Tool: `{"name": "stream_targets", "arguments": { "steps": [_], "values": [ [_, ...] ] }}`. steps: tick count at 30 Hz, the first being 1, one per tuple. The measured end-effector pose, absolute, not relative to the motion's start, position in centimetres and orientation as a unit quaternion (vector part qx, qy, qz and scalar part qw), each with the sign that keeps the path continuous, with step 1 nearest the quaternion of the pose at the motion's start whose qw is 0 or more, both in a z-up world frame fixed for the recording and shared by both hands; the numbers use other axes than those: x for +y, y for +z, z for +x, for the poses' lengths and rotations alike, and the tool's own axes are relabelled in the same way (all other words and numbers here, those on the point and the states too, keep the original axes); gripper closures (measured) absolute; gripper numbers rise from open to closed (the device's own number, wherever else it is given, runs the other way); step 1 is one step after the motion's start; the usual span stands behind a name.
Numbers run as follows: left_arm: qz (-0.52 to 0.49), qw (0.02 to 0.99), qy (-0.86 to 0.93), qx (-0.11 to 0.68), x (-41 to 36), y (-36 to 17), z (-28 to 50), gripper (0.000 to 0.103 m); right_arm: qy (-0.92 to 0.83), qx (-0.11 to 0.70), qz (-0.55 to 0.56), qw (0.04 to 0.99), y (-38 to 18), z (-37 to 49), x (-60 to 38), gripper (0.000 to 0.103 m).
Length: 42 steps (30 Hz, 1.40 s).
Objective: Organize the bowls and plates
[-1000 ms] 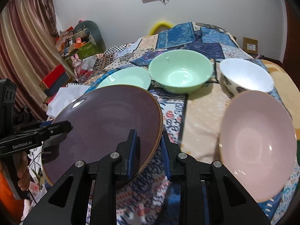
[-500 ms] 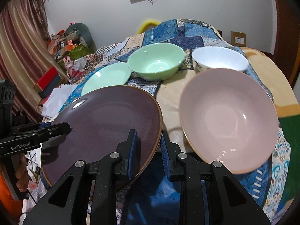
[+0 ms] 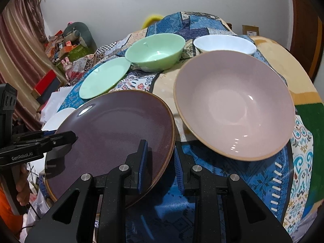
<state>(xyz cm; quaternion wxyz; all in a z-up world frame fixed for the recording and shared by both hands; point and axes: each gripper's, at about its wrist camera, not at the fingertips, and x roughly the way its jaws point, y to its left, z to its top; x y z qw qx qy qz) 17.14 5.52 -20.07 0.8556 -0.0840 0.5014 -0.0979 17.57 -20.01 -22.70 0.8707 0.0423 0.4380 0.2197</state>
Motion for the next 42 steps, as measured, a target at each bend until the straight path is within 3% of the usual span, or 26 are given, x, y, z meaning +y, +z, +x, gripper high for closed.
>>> {"name": "stream_targets", "arguments": {
  "steps": [18,35,42],
  "values": [
    [-0.077,0.849,-0.1,0.513,5.0,-21.3,17.5,0.067,0.201,0.451,0.039,0.869,-23.5,17.5,-20.9,0.079],
    [-0.073,0.894,-0.067,0.436,7.4,-14.7,14.1,0.066,0.213,0.397,0.003,0.893,-19.1,15.6,-19.0,0.079],
    [-0.078,0.91,-0.035,0.407,10.2,-12.6,12.3,0.059,0.248,0.366,-0.007,0.897,-16.9,15.4,-16.1,0.074]
  ]
}}
